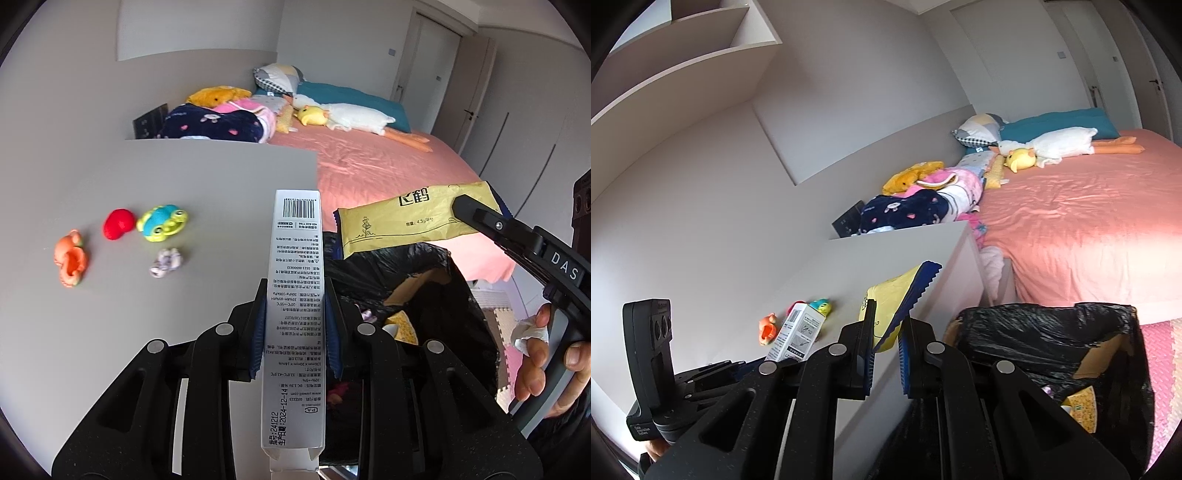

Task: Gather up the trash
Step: 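Carry the white box and yellow bag over the trash bag and release both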

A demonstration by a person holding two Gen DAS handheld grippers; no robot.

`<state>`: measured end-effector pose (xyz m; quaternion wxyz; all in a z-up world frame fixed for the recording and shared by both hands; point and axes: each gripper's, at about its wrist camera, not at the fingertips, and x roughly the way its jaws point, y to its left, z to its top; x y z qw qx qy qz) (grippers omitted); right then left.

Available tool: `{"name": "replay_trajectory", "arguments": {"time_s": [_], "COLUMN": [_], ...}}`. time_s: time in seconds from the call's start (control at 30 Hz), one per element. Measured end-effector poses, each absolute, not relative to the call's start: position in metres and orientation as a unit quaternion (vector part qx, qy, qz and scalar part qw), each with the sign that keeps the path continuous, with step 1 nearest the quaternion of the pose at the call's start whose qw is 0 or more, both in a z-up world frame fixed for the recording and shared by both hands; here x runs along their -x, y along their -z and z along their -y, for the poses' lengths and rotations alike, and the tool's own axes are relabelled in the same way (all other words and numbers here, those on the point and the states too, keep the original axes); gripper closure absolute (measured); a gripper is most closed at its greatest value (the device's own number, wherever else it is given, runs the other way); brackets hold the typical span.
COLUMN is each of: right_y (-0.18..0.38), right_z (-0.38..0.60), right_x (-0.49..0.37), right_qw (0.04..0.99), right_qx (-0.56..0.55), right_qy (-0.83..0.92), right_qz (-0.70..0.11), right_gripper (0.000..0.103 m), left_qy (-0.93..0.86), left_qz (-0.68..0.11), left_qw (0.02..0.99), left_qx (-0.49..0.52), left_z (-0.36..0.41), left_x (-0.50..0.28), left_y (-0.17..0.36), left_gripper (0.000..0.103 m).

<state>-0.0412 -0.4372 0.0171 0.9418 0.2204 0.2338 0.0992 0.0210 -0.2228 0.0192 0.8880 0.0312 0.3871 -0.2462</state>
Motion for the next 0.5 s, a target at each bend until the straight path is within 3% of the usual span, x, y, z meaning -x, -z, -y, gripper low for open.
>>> {"name": "replay_trajectory", "arguments": {"time_s": [0.5], "right_y": [-0.016], "right_z": [0.473], "right_x": [0.062], "right_qw": [0.949], "right_qx": [-0.215], "right_qy": [-0.057], "right_qz": [-0.223], "right_gripper": [0.091], "left_qy": [0.278], "left_qz": [-0.393], "left_qw": [0.875], "left_qx": [-0.041], "left_z": [0.265], "left_x": [-0.015], "left_y": [-0.016], "left_gripper": [0.076]}}
